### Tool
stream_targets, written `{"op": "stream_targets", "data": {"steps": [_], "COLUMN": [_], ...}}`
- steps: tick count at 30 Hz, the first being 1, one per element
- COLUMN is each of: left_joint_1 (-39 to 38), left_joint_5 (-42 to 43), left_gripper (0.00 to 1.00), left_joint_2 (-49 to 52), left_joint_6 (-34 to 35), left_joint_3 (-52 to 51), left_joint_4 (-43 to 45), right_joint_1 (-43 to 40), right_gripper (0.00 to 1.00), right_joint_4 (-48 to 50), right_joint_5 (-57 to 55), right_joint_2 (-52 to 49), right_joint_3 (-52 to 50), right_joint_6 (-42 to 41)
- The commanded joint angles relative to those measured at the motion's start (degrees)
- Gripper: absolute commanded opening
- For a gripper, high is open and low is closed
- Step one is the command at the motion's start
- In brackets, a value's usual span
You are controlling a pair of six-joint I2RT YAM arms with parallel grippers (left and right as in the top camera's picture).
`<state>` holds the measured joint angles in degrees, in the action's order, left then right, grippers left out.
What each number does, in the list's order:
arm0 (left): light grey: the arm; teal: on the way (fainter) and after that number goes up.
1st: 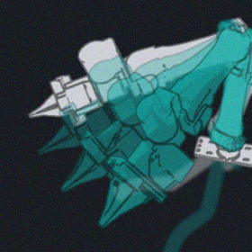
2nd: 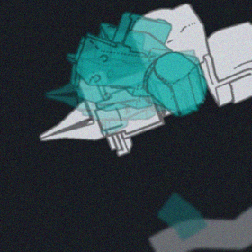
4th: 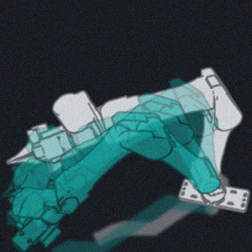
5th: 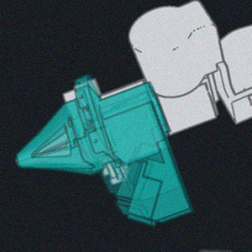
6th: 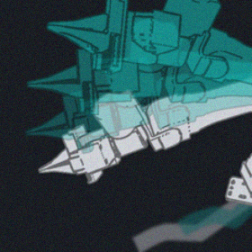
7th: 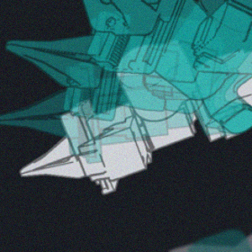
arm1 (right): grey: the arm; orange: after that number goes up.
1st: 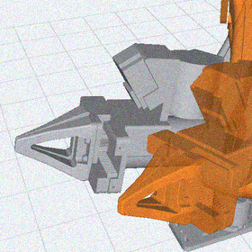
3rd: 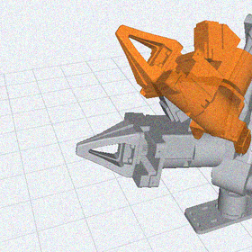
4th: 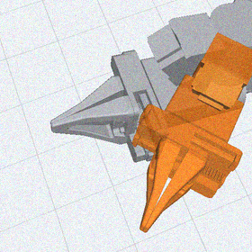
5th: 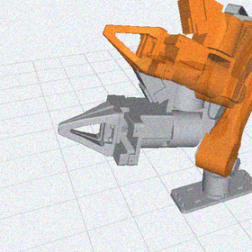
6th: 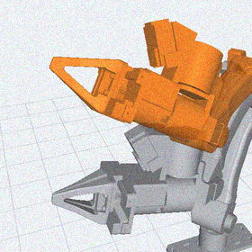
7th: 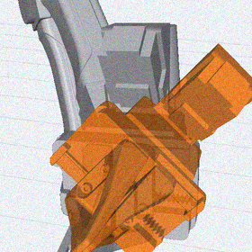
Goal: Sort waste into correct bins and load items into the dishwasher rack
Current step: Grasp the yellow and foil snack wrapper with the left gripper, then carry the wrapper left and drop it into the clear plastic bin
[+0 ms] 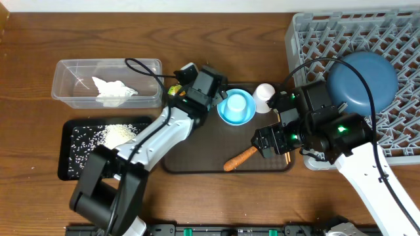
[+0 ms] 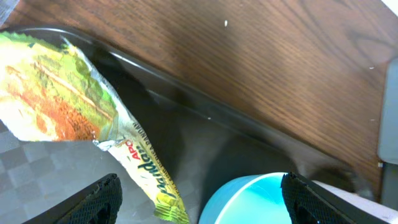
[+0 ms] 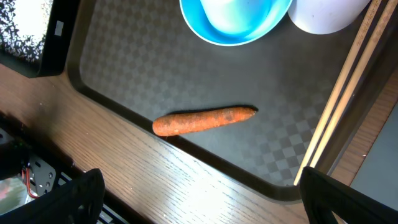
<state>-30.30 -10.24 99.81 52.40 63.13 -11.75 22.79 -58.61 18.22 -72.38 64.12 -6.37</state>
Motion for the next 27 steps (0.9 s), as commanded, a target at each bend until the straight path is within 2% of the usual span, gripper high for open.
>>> {"op": "stream_targets", "data": {"steps": [1,19,20,24,27], "left_joint_1": [-0.26,-0.26,-0.26,-0.26,-0.26], "left_joint_5": [-4.9,-4.83,-4.83,-4.83,-4.85], "left_gripper": [0.86,0.84,0.81,0.49,0.34], "left_joint_2": [1.81,7.91,8.2,7.98,7.82], "left_joint_6": [2.73,3.89,3.89,3.85,3.8], "left_joint_3": [0.09,-0.07,-0.07,-0.04,-0.04], "left_joint_4": [-0.85,-1.44,-1.42,-1.22,-1.22], "right_joint_1": [1.18,1.18,1.18,1.18,1.18], "right_gripper": [0.99,0.99,0.99,0.99,0.99], "right_joint_4": [0.07,0.04,0.04,0.07,0.04], "right_joint_5": [0.0,-0.02,-0.02,0.0,0.0], "right_joint_2": [-0.28,-0.28,-0.28,-0.28,-0.28], "right_joint_3": [0.52,0.52,0.52,0.52,0.52], "right_joint_6": [0.0,0.0,0.0,0.0,0.0]}}
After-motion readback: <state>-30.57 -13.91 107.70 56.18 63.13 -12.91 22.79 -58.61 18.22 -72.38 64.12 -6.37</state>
